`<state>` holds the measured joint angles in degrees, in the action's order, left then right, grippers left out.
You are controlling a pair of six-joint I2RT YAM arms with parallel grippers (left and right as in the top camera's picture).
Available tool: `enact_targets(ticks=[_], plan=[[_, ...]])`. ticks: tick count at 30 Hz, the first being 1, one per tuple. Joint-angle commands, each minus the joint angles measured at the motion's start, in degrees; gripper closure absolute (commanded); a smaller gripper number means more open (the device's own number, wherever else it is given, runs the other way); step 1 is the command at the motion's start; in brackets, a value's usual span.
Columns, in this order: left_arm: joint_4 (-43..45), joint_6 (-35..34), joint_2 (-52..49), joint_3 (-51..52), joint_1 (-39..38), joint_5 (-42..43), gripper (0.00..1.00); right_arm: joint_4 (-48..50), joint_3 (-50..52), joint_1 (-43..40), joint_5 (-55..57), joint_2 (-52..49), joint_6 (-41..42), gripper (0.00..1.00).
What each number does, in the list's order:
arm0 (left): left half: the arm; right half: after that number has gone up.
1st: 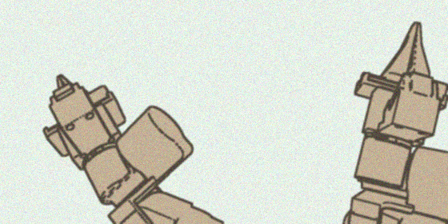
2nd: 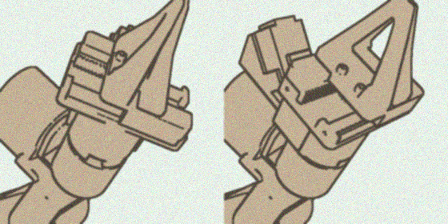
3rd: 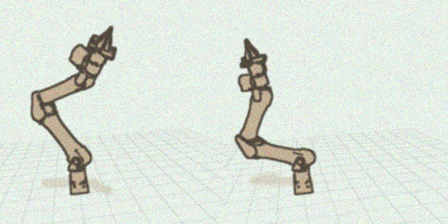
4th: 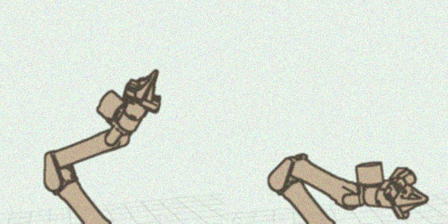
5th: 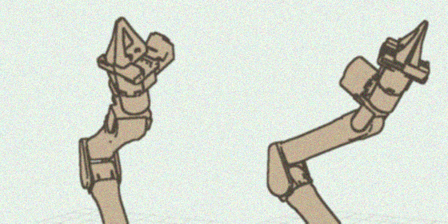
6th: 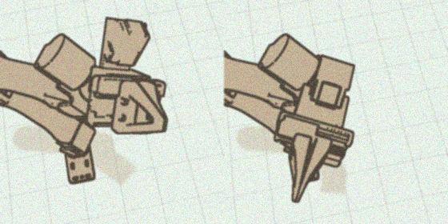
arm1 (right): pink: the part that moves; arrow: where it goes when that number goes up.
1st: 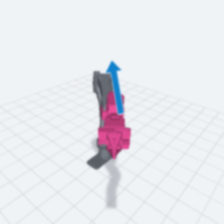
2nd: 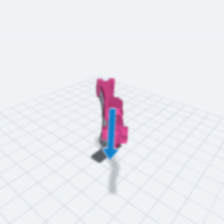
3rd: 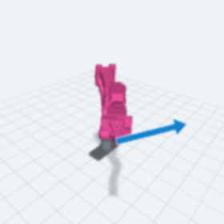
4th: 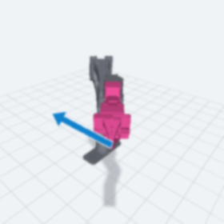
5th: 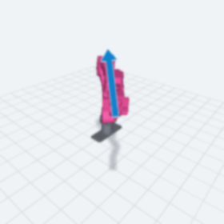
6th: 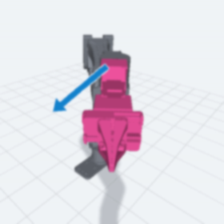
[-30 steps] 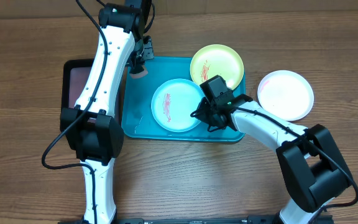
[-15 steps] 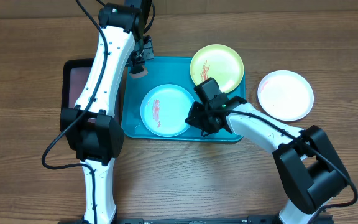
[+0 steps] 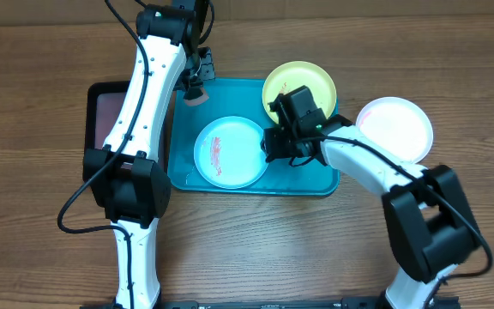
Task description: Clean dirty plates on tray and stack at the side
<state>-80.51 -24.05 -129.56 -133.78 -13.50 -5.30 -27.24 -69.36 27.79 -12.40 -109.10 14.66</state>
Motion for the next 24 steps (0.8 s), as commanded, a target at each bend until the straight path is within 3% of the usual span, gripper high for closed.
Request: enact_targets(ticks=[1,4,10,24], plan=[[0.2,-0.61,0.22,0.24,-0.09,0.9,0.96,0.92,-1.05,0.26,-0.81,-2.99,-3.56,0.56],[0.17,-0.59,0.22,0.24,-0.09,0.9,0.96,1.7,-1.05,0.26,-1.84,-3.54,-2.34,0.62],[-0.94,-0.61,0.22,0.24,-0.09,0.9,0.96,3.63,-1.03,0.26,-0.42,-3.63,5.75,0.96],[-9.97,-0.37,0.22,2.01,-1.68,2.29,0.96,3.61,-1.01,0.26,0.26,-4.72,16.35,0.96]])
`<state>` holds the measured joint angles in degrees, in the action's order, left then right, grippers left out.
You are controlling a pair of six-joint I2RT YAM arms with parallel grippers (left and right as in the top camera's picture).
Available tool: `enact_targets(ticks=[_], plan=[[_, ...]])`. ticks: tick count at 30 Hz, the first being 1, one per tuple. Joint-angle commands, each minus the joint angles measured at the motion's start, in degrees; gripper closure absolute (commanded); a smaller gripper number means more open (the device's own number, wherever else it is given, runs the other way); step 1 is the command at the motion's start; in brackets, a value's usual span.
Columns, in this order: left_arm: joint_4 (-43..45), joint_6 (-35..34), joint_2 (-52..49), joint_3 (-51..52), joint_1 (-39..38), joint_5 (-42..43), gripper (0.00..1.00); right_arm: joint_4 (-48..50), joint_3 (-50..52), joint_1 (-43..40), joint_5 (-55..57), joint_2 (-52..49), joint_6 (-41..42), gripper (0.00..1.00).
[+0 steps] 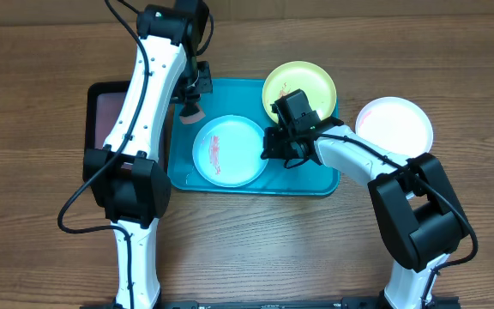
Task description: Clean dirty plates on tray and stack at the side
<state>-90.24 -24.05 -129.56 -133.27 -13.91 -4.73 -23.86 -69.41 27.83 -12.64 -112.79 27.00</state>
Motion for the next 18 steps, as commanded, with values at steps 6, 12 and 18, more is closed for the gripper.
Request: enact_targets(ticks=[6,12,18], plan=[[4.44,1.29,0.22,10.19,-4.98,2.99,0.96,0.31,-0.96,0.33,0.31,-1.03,4.72,0.96],[13.22,1.55,0.22,21.55,-5.99,0.87,0.96,0.0,-0.96,0.33,0.35,-1.03,4.52,0.96],[22.25,4.02,0.22,31.04,-5.95,0.94,0.96,0.02,-0.96,0.33,0.37,-1.03,4.52,0.96]])
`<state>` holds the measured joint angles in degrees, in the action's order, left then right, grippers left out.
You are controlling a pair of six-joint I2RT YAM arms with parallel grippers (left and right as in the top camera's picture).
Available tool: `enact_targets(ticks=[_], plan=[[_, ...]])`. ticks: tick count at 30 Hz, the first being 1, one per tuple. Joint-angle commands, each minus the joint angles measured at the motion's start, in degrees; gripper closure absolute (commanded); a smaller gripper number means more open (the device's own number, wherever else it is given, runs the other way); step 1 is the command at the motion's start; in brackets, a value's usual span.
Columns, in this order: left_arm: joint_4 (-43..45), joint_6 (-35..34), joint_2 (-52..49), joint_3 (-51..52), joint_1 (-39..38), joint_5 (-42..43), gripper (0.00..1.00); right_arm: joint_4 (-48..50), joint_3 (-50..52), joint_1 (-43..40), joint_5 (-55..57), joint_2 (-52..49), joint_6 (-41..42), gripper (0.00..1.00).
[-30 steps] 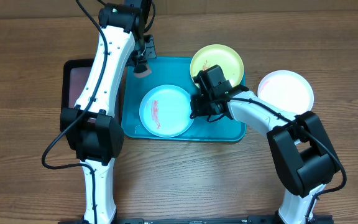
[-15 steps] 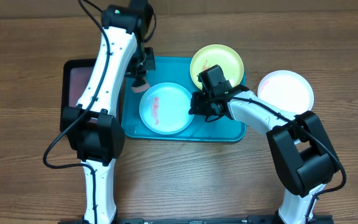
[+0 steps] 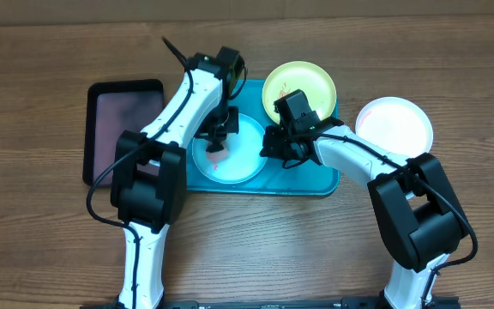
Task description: Clean dirty plates on tray and stack at the side
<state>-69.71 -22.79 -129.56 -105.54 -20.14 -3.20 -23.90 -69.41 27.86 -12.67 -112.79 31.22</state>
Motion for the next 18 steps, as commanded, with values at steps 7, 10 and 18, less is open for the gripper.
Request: enact_targets(ticks=[7,10,18], plan=[[5.44,9.81,0.22,10.97,-0.31,-1.33,0.96,0.02,-0.96,0.31,1.27,-1.03,0.31,0.96],[4.83,19.17,0.22,11.52,-0.31,5.92,0.96,0.02,-0.96,0.31,1.27,-1.03,0.31,0.96],[4.09,31.3,0.22,11.52,-0.39,20.44,0.96,0.04,-0.96,0.31,1.27,-1.03,0.31,0.96]])
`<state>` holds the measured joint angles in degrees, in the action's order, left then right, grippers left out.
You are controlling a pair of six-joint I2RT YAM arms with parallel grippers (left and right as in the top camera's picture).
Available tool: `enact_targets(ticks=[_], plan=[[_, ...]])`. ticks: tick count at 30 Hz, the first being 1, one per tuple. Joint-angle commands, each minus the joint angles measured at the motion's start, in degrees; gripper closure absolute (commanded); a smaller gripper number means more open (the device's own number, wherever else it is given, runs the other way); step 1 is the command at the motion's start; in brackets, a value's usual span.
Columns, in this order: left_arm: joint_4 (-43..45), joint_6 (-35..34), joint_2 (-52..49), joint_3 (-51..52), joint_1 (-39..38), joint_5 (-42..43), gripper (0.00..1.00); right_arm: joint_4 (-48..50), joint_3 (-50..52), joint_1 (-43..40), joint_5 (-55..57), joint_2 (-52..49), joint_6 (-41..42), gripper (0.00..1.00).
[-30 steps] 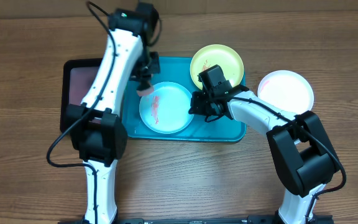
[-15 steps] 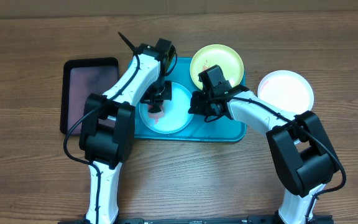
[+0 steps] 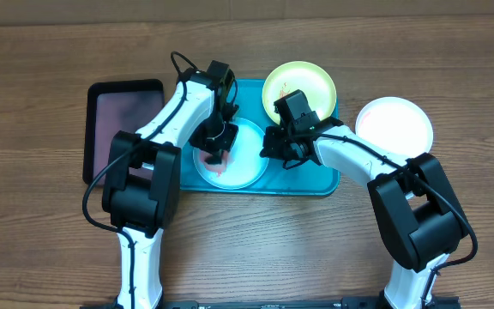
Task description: Clean dirty plates on tray and stack at the side
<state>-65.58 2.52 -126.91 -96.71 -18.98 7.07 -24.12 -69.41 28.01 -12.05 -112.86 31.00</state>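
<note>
A light blue plate (image 3: pixel 247 159) lies on the teal tray (image 3: pixel 307 182). My left gripper (image 3: pixel 217 156) is down on the plate's left half, shut on a pink sponge (image 3: pixel 219 165) that presses on the plate. My right gripper (image 3: pixel 269 144) sits at the plate's right rim and appears shut on it. A yellow-green plate (image 3: pixel 307 79) with a small red smear rests at the tray's back right corner. A white plate (image 3: pixel 394 127) lies on the table to the right of the tray.
A black tray with a pinkish inside (image 3: pixel 118 129) stands left of the teal tray, close to my left arm. The wooden table (image 3: pixel 256 249) runs all around, and the arm bases stand at its front edge.
My left gripper with the sponge has moved a little toward the front of the blue plate and now covers the red smear. The right gripper is unchanged at the plate's rim.
My left gripper first held the sponge over the tray's back left corner, with a red smear showing on the blue plate. Then it stood at the plate's back left edge, then on the plate, and now farther forward on it. The right gripper stayed at the rim.
</note>
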Motion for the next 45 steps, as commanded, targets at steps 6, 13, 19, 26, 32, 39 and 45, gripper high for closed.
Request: enact_targets(ticks=[6,13,19,26,32,39,45], plan=[[2.05,-26.38,-2.4,2.69,-1.64,-12.83,0.96,0.26,-0.96,0.15,0.9,-0.96,0.52,0.96],[-0.87,-31.26,-2.05,2.69,-1.66,-5.62,0.96,0.02,-0.96,0.15,1.05,-0.96,0.52,0.96],[-3.56,-31.3,1.09,2.71,-2.27,-5.46,0.96,-0.04,-0.96,0.15,1.05,-1.07,0.5,0.96],[-2.86,-33.66,2.19,4.46,-4.31,-6.05,0.96,-0.04,-0.96,0.15,1.05,-1.18,0.5,0.96],[-1.18,-36.5,2.19,10.01,-6.27,-7.48,0.96,-0.42,-0.96,0.15,1.05,-1.18,0.5,0.96],[2.38,-37.83,2.21,7.3,-5.05,-13.05,0.96,-0.17,-0.96,0.15,1.03,-1.18,0.52,0.96],[10.91,-37.03,2.21,3.8,-4.7,-15.13,0.96,-0.26,-0.96,0.15,1.05,-1.18,0.5,0.96]])
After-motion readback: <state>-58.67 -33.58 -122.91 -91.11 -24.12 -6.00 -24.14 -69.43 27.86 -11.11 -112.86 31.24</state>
